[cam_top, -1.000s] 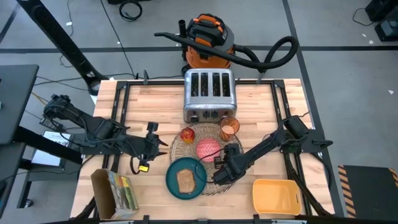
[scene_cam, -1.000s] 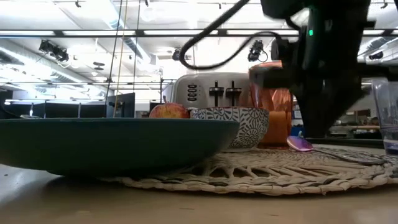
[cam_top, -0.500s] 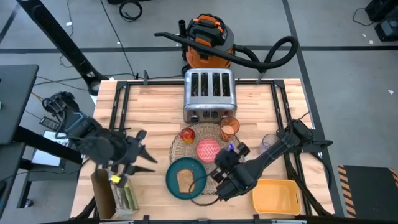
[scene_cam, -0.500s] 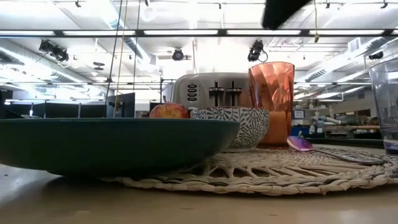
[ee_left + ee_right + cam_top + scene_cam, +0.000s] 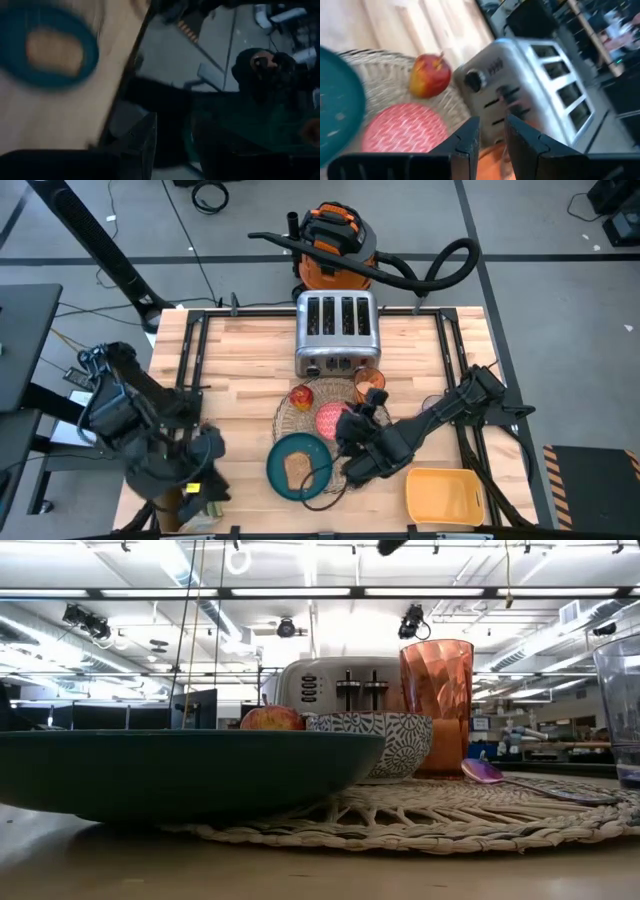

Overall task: Arrange a breakfast setting
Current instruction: Pour the yellow cereal from the cereal box into the red patterned bowl

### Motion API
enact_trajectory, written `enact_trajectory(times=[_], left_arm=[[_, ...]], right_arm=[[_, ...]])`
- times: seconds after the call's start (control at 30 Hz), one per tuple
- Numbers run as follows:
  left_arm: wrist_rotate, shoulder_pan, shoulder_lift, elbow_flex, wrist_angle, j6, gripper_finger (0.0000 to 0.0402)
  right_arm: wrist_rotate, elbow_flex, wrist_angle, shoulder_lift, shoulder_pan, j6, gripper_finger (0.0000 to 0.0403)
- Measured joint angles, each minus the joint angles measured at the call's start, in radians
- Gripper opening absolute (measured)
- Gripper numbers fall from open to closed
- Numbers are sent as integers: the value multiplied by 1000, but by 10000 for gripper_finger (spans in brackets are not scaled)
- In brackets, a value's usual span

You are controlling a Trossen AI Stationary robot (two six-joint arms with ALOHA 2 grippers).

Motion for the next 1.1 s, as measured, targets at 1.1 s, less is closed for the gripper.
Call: enact_trajectory(times=[1.1], left_arm=[[394, -71, 64, -70, -406, -1019, 128]], right_arm=[[100, -298, 351, -1, -128, -517, 96]])
